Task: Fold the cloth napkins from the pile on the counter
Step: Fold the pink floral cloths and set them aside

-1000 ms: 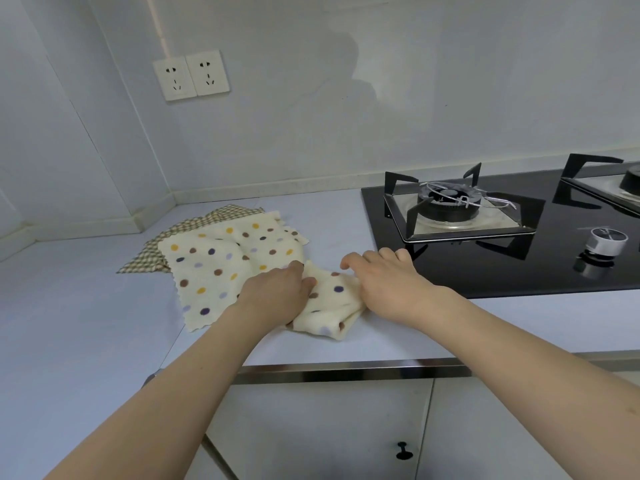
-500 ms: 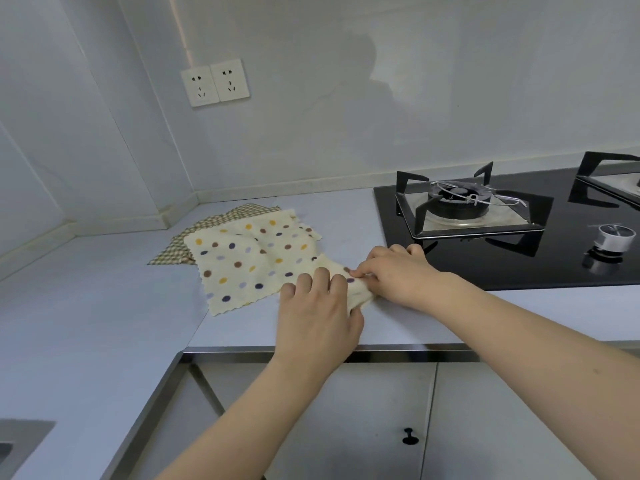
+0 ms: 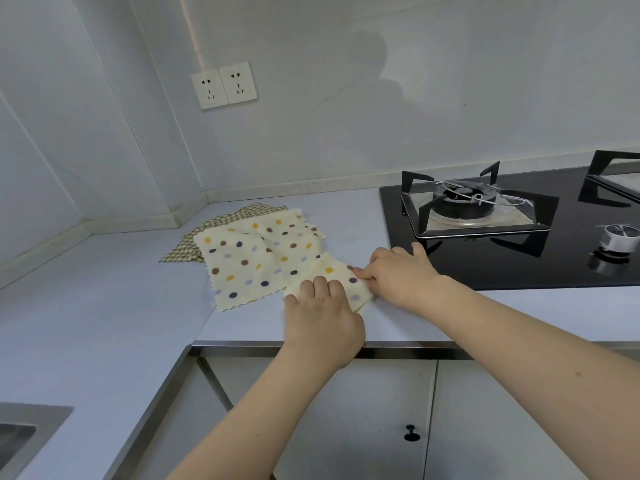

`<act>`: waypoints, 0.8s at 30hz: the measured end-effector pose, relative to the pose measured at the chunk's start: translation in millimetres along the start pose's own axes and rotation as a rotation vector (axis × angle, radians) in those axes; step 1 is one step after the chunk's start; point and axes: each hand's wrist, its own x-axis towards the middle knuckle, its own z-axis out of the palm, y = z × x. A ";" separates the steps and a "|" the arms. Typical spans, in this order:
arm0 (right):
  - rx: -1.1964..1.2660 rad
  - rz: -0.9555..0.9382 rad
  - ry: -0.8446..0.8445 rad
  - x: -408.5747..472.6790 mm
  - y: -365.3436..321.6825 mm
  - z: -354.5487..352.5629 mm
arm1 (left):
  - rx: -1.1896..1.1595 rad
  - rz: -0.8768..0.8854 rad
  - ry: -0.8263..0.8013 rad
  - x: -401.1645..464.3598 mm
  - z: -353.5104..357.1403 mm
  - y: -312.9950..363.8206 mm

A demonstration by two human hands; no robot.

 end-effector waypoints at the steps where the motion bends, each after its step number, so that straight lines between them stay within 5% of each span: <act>1: -0.002 -0.002 0.001 -0.4 -0.2 0.0 | 0.020 -0.016 -0.107 0.3 -7.1 1.0; 5: -0.045 -0.022 0.013 1.2 -2.3 0.2 | -0.075 -0.007 -0.522 -7.6 -29.2 -0.1; 7: -0.017 -0.040 0.035 2.9 -3.9 -4.5 | -0.216 -0.025 -0.497 -5.5 -33.4 -14.7; 10: 0.129 -0.060 0.122 2.5 -4.0 -16.4 | -0.425 -0.284 -0.288 19.8 -26.7 -46.1; 13: 0.092 -0.007 0.162 -1.0 -8.2 -21.0 | -0.421 -0.368 -0.454 33.8 -19.0 -56.8; 17: -0.128 0.084 -0.075 0.4 -13.0 -21.9 | -0.297 -0.322 -0.547 34.9 -11.9 -55.5; 21: 0.150 0.147 -0.181 8.3 -12.7 -25.6 | -0.572 -0.449 -0.632 43.7 -18.8 -63.4; 24: 0.595 0.129 -0.168 6.2 -8.9 -25.8 | -0.863 -0.523 -0.672 40.3 -22.6 -71.4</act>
